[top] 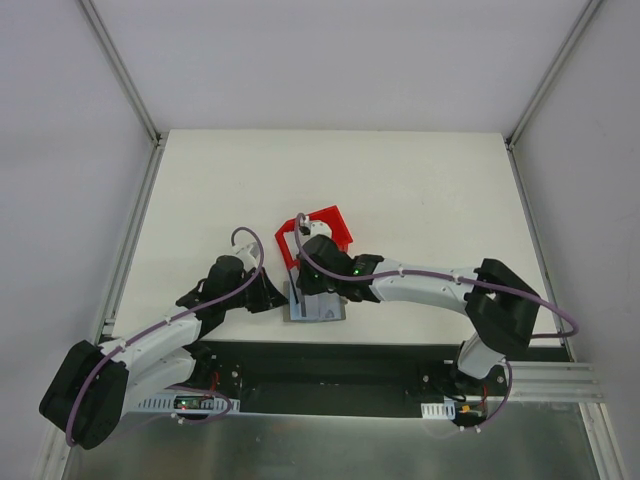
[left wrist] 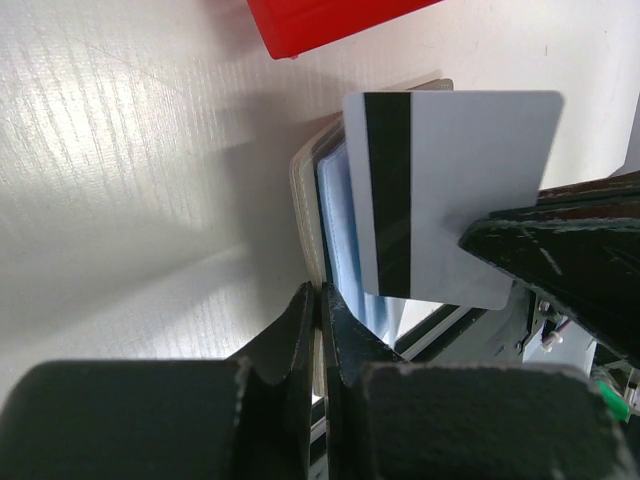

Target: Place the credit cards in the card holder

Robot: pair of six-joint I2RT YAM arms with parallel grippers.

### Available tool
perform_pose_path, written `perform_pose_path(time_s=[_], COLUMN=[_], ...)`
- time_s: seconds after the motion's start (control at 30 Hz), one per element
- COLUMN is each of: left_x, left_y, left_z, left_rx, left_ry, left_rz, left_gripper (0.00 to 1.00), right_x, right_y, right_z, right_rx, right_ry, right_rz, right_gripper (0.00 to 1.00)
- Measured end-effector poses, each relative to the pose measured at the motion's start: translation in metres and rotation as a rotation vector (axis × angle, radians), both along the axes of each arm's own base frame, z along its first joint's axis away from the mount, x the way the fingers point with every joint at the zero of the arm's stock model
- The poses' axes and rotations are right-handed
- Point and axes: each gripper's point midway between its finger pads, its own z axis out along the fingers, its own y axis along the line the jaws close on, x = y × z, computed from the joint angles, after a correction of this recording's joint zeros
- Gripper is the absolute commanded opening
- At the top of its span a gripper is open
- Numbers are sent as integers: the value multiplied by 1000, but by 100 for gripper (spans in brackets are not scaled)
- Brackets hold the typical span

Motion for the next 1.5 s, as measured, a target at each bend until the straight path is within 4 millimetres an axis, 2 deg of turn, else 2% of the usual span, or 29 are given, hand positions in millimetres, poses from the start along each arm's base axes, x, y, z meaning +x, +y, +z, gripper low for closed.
perform_pose_path(time_s=[0.27, 0.47, 0.8, 0.93, 1.13, 1.5], left_x=[-1, -1, -3, -3, -5, -5], left_y=[1, 1, 2, 4, 5, 5], left_z=[-3, -4, -11, -18, -24, -25], left_rx=[8, 9, 27, 44, 59, 61], left_ry=[12, 15, 34, 56, 81, 81], left_rz=[0, 0, -4, 0, 2, 4], left_gripper=[0, 0, 0, 0, 0, 0], right_x=[2, 2, -5, -10, -18, -23], right_y=[-6, -15, -46, -52, -68, -55], right_z=[14, 9, 9, -1, -35, -35], right_rx=[14, -25, -61, -33, 14, 253], right_ry=[-25, -26, -33, 24, 148, 268], right_rz=[-14, -29, -63, -74, -121, -154], right_gripper=[0, 0, 0, 0, 0, 0])
